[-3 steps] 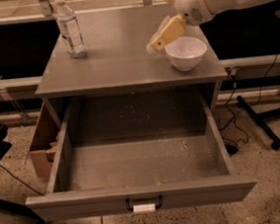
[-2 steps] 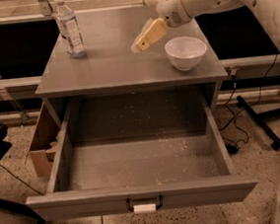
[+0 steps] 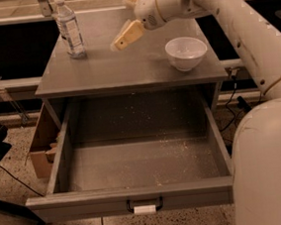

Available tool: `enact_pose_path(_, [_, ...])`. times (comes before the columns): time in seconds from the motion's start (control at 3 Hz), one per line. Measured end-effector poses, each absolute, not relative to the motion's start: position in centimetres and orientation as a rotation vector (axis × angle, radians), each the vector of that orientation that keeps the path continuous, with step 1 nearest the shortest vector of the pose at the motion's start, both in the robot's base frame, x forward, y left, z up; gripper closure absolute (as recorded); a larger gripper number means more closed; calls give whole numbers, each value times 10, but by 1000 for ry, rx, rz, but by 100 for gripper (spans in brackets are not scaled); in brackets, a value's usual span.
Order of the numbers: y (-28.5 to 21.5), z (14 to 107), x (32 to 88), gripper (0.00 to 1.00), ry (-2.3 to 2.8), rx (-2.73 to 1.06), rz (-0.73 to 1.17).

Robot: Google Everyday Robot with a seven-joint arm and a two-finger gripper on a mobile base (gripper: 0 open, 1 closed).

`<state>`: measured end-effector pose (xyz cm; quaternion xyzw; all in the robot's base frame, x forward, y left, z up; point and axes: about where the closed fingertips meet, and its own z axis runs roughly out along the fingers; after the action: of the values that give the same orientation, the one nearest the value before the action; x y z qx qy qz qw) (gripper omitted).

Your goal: Place blue plastic bottle into top drawer

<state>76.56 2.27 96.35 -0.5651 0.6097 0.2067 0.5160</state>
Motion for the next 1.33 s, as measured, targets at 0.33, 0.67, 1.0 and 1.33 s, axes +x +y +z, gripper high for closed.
enact_pose_path(0.33, [56, 959, 771, 0, 1463, -1323, 518])
enact_pose_path(0.67, [79, 953, 777, 0, 1454, -1260, 526])
enact_pose_path(1.0, [79, 953, 777, 0, 1454, -1260, 526])
enact_pose_path(1.33, [86, 945, 788, 0, 1445, -1248, 536])
